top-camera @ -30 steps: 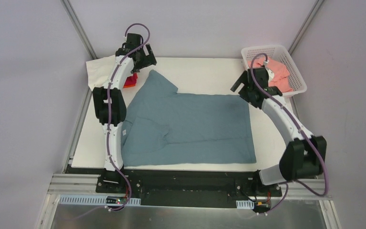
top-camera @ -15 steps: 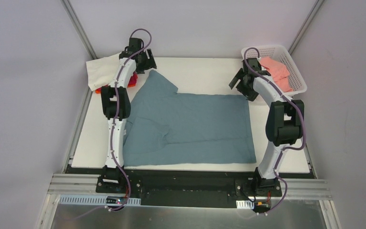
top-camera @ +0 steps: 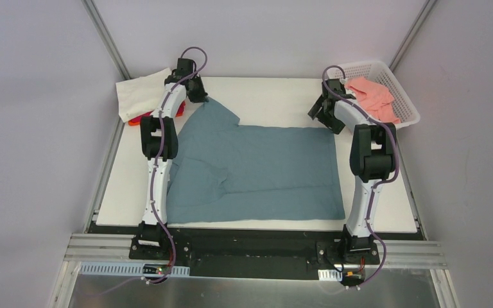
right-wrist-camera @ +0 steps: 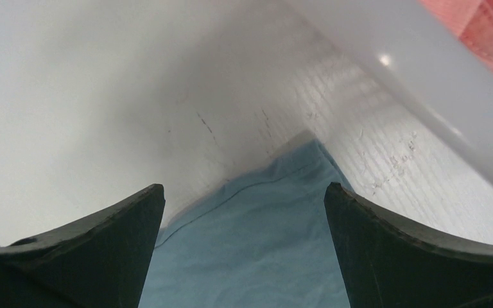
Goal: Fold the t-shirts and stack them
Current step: Grab the side of the flattened tshirt furthest away from the robot with both arms
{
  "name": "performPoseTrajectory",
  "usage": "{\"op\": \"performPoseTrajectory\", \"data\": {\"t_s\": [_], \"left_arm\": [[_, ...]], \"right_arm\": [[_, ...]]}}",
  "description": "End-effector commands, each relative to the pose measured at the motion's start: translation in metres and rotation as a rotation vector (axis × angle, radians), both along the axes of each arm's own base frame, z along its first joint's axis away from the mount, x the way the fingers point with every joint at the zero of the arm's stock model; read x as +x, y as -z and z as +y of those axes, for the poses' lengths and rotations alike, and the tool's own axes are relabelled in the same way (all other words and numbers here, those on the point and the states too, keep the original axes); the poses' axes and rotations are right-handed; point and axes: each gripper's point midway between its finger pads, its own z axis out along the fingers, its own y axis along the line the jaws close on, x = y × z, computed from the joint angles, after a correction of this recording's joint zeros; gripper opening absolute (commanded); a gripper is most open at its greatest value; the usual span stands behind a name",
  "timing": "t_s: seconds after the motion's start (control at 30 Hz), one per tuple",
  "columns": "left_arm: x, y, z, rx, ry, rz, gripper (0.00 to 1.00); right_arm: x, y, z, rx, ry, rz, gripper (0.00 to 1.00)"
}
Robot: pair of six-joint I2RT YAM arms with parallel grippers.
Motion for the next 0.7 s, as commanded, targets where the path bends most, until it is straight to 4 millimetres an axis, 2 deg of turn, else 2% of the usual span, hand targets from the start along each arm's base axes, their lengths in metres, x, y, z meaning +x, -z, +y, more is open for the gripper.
{"op": "performPoseTrajectory", "data": {"t_s": [0.0,0.17,0.4,0.67], "left_arm": [[0.003,-0.015,-0.006,-0.025,0.036,-0.041,0.00],[-0.001,-0.030,-0.011,-0.042,0.075,-0.071,0.00],[-0.002,-0.051,-0.015,-0.063,0.094,-0.119,0.00],[-0.006,-0.055,-0.019,-0.082,0.113,-0.135,0.00]], "right_arm": [[0.024,-0.013,-0.017,-0.054,0.057,-0.072,0.99],[0.024,-0.005,-0.031,-0.128,0.088,-0.040,0.99],[0.015,0.001,-0.033,-0.145,0.097,0.039,0.92],[-0.001,0.023,-0.033,-0.122,0.093,0.166,0.87]]}}
